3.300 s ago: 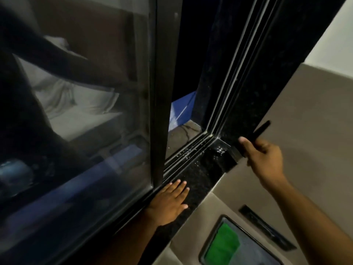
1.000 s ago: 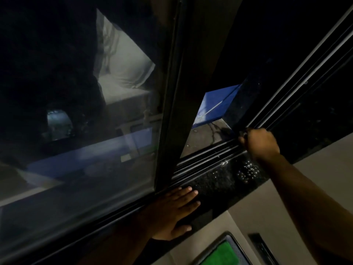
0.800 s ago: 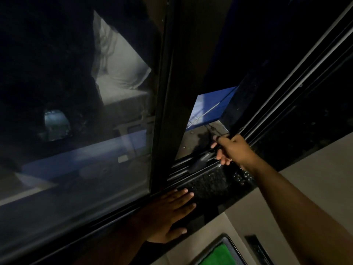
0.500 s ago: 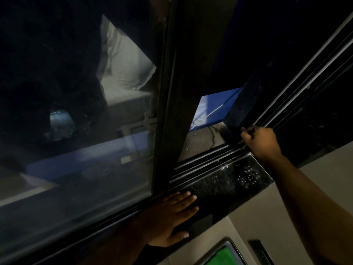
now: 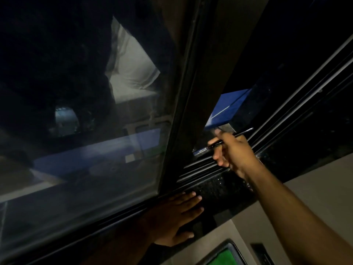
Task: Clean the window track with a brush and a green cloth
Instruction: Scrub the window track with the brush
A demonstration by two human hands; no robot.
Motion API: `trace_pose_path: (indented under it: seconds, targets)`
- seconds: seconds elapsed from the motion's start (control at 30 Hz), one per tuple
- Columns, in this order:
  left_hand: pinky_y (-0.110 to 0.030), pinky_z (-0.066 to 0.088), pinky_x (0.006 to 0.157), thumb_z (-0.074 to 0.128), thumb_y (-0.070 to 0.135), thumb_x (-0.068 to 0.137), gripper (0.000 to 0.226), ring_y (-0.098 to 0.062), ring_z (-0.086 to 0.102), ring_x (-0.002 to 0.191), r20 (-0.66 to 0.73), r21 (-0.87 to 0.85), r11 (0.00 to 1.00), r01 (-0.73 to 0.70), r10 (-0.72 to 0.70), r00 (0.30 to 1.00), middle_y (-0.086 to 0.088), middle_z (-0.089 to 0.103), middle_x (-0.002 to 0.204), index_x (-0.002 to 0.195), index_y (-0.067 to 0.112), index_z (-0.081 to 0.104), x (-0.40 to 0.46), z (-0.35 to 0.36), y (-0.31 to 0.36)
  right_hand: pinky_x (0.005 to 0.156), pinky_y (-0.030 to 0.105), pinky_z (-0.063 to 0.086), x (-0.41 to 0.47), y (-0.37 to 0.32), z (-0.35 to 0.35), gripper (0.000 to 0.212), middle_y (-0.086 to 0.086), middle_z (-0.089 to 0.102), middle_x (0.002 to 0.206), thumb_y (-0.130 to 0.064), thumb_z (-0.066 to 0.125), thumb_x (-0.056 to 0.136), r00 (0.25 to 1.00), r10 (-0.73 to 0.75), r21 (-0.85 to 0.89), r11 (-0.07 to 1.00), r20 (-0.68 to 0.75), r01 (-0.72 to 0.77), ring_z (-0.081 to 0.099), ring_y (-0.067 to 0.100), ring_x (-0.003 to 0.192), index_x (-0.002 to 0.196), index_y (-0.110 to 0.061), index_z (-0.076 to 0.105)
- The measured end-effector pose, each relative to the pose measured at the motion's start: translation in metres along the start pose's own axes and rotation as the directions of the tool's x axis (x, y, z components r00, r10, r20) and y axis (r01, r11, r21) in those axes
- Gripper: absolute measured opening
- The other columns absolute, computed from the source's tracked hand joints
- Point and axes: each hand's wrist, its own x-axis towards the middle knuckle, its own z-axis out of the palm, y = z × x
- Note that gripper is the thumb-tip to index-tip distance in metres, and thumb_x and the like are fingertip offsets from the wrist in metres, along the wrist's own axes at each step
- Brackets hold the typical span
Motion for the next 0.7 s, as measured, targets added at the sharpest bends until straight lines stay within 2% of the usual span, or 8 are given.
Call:
trace_pose_path:
  seconds: [0.13,0.27,0.33,0.4,0.53,0.6,0.63,0.7]
  targets:
    - [-0.037,0.009,0.115,0.036,0.056,0.096,0.066,-0.024,0.010,0.150,-0.008,0.003,1.000,-0.004,0.004,1.000,-0.005,0.017,0.162,0.151,0.020,0.027,-0.002,0.002,0.001,0.029,0.019,0.030,-0.002,0.037,0.017,0.036,0.007,0.056,0.040,-0.027,0.049,0.097,0.997,0.000,-0.229,0.973,0.082,0.019,0.046,0.015,0.027,0.076,-0.003,0.066]
    - [-0.037,0.010,0.115,0.036,0.057,0.095,0.068,-0.022,0.008,0.150,0.004,0.012,1.000,0.009,-0.009,1.000,-0.004,0.015,0.163,0.152,0.022,0.025,-0.001,0.004,0.000,0.036,0.028,0.041,0.021,0.046,-0.027,0.038,0.011,0.057,0.043,-0.025,0.055,0.093,0.977,-0.054,-0.434,0.900,-0.209,-0.044,0.049,0.019,0.030,0.062,-0.007,0.065]
    - [-0.037,0.008,0.115,0.035,0.057,0.096,0.068,-0.021,0.004,0.151,0.007,-0.006,1.000,0.010,-0.010,1.000,-0.002,0.010,0.164,0.153,0.023,0.022,-0.001,0.003,0.000,0.055,0.041,0.051,0.034,0.031,-0.064,0.038,0.022,0.065,0.060,-0.030,0.057,0.091,0.940,-0.178,-0.725,0.682,-0.291,-0.095,0.061,0.030,0.052,0.064,-0.004,0.065]
    - [-0.037,0.008,0.116,0.035,0.057,0.096,0.068,-0.020,0.004,0.151,0.006,-0.009,1.000,0.010,-0.010,1.000,-0.002,0.010,0.164,0.153,0.023,0.023,-0.001,0.002,0.000,0.071,0.043,0.052,0.042,0.016,-0.090,0.039,0.027,0.069,0.085,-0.037,0.056,0.091,0.926,-0.276,-0.939,0.300,-0.257,-0.171,0.066,0.040,0.080,0.084,-0.002,0.069]
    - [-0.037,0.011,0.115,0.035,0.058,0.096,0.067,-0.021,0.008,0.150,0.002,0.014,1.000,0.004,-0.004,1.000,-0.003,0.014,0.163,0.152,0.023,0.025,0.000,0.001,0.000,0.072,0.041,0.050,0.041,0.014,-0.091,0.038,0.025,0.070,0.093,-0.042,0.053,0.092,0.924,-0.365,-0.993,0.067,-0.117,-0.100,0.066,0.043,0.089,0.091,-0.006,0.066]
    - [-0.036,0.009,0.115,0.035,0.058,0.096,0.067,-0.020,0.007,0.151,0.009,0.007,1.000,0.002,-0.002,1.000,-0.002,0.013,0.163,0.153,0.023,0.024,0.000,0.001,0.000,0.073,0.041,0.051,0.038,0.027,-0.081,0.036,0.025,0.069,0.094,-0.039,0.054,0.091,0.947,-0.303,-0.994,0.070,-0.105,-0.088,0.066,0.043,0.090,0.092,-0.006,0.067]
    - [-0.036,0.008,0.115,0.035,0.058,0.096,0.068,-0.020,0.005,0.151,0.014,0.002,1.000,0.005,-0.005,1.000,-0.002,0.012,0.164,0.153,0.024,0.023,0.000,0.001,0.000,0.073,0.041,0.051,0.035,0.032,-0.075,0.036,0.025,0.070,0.091,-0.039,0.055,0.089,0.954,-0.271,-0.984,0.159,-0.126,-0.085,0.066,0.042,0.088,0.089,-0.006,0.068]
    - [-0.036,0.007,0.115,0.035,0.058,0.096,0.068,-0.020,0.005,0.151,0.019,0.000,1.000,0.014,-0.014,1.000,-0.002,0.011,0.164,0.153,0.024,0.022,0.000,0.000,0.000,0.063,0.041,0.054,0.032,0.039,-0.064,0.039,0.025,0.069,0.073,-0.038,0.055,0.086,0.959,-0.202,-0.843,0.534,-0.199,-0.063,0.068,0.038,0.069,0.077,-0.002,0.068]
